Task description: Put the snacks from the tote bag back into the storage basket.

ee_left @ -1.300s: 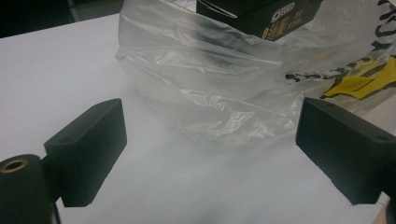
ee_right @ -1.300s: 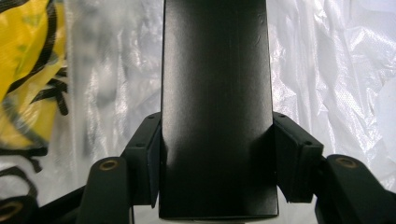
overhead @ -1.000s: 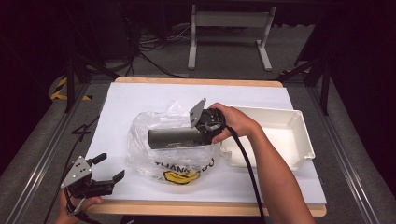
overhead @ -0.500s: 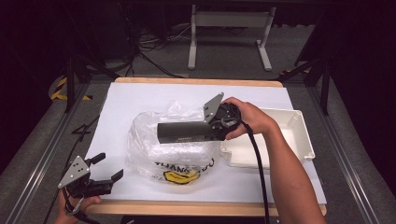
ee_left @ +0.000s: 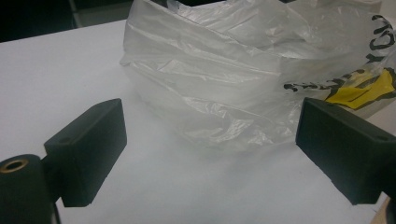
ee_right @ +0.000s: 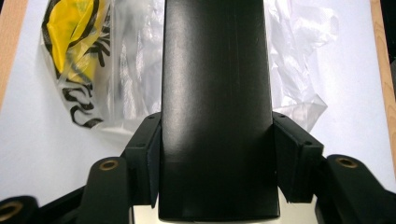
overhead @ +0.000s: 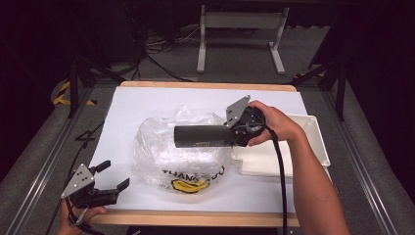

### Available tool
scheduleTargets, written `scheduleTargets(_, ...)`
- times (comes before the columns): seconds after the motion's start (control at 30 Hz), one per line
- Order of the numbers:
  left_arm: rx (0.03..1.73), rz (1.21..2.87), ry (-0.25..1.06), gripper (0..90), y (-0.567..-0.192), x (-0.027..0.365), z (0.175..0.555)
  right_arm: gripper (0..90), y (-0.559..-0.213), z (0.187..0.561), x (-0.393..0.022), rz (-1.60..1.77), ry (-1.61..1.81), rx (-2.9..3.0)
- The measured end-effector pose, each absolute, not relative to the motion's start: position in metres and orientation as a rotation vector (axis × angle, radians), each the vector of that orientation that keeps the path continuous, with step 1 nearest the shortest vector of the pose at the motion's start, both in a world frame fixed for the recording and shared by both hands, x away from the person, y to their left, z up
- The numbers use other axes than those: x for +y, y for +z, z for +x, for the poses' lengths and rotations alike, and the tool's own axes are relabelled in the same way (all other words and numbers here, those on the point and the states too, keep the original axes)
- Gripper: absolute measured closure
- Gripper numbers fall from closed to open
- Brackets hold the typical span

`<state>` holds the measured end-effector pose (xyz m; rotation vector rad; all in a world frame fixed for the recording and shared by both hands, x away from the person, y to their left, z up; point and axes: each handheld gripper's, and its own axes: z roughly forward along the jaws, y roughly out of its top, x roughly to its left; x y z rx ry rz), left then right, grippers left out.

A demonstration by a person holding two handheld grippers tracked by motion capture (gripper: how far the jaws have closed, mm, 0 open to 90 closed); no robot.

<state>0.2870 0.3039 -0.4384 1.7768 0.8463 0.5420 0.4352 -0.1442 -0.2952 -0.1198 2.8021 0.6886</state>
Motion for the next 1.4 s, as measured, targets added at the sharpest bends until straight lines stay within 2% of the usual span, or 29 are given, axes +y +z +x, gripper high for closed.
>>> scheduleTargets(0.57,0.870,1.756,0.590,9.7,-0.437,0.307,0.286,43.0,-0.291,0.428,-0.193,-0.023,0.677,2.777)
scheduleTargets(1.4,0.890,1.776,0.576,9.6,-0.439,0.305,0.288,43.0,-0.291,0.415,-0.275,0.096,0.646,2.762)
